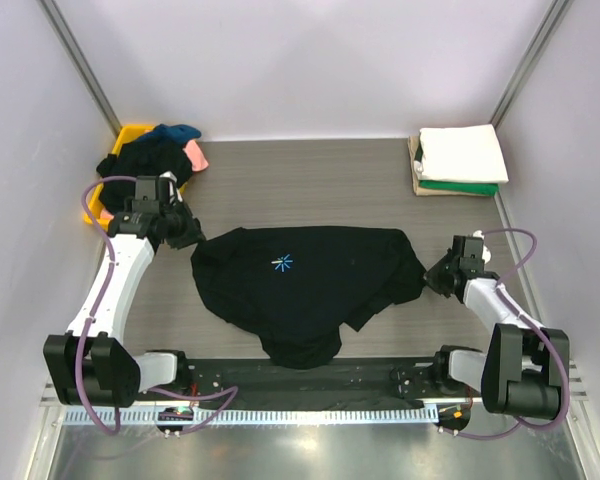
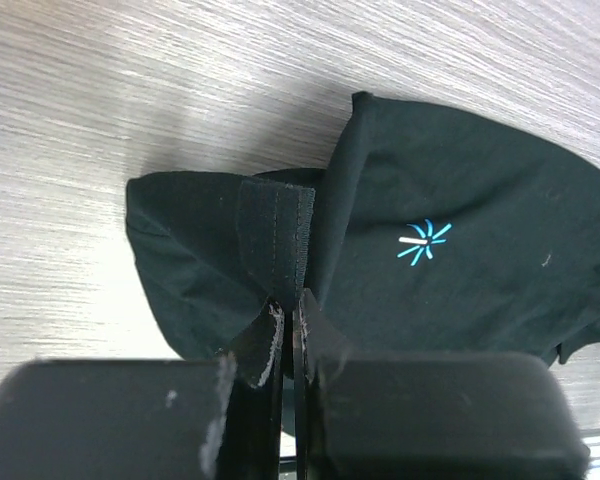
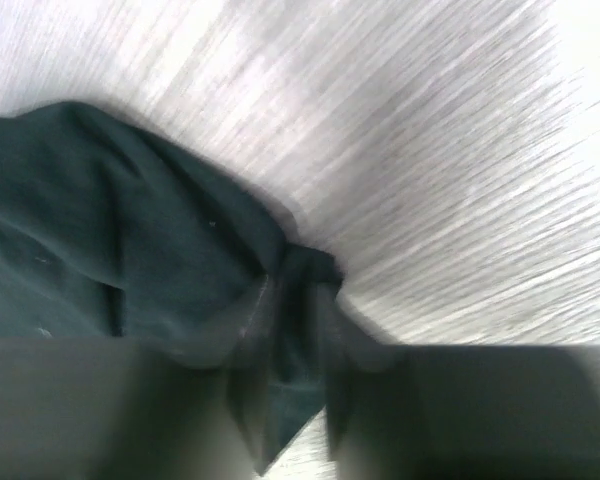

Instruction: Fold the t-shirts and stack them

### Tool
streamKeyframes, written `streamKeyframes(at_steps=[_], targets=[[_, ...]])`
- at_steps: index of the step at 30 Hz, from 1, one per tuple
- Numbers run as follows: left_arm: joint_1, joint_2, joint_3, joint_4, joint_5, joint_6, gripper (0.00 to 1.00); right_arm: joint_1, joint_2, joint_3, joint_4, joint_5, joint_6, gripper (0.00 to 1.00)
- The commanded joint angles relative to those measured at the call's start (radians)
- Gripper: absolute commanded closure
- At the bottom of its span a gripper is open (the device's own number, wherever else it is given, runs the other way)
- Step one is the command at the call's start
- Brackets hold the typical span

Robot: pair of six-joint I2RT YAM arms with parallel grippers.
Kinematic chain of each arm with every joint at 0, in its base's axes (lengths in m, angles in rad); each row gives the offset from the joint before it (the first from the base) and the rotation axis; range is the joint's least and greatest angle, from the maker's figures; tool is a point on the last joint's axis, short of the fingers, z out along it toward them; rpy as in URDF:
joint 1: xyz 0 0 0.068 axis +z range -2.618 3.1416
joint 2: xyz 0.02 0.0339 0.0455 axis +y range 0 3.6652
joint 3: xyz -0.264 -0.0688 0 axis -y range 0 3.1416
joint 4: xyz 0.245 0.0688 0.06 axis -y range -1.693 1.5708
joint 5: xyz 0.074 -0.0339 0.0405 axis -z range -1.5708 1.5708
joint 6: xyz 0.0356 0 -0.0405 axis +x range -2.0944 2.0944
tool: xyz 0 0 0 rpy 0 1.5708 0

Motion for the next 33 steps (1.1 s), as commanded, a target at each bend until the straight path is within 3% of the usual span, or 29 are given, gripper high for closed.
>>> streamKeyframes(at_steps=[1, 4, 7, 13, 16, 23, 28, 33], targets=[[0.003, -0.027, 0.008, 0.045, 0.033, -0.001, 1.0, -0.004, -0.014, -0.017, 0.039, -0.013, 0.009, 0.96], [0.001, -0.037, 0.044, 0.033, 0.034, -0.021, 1.0, -0.004, -0.102, 0.008, 0.002, -0.036, 0.023, 0.99], [0.001, -0.063, 0.135, 0.0, 0.04, -0.053, 1.0, -0.004, -0.192, 0.156, -0.12, -0.038, 0.022, 0.99], [0.001, -0.21, 0.354, -0.035, -0.019, -0.127, 1.0, -0.004, -0.284, 0.798, -0.415, 0.026, -0.056, 0.99], [0.001, -0.292, 0.464, -0.05, -0.064, -0.142, 1.0, -0.004, -0.35, 1.003, -0.478, 0.037, -0.076, 0.99], [0.001, -0.421, 0.746, -0.084, -0.116, -0.096, 1.0, 0.034, -0.491, 1.261, -0.545, 0.172, -0.159, 0.99], [-0.026, -0.508, 0.827, -0.064, -0.191, -0.075, 1.0, 0.12, -0.651, 1.21, -0.524, 0.401, -0.172, 0.99], [-0.036, -0.585, 0.663, -0.116, -0.196, -0.107, 1.0, 0.195, -0.797, 0.846, -0.526, 0.301, -0.08, 0.99]])
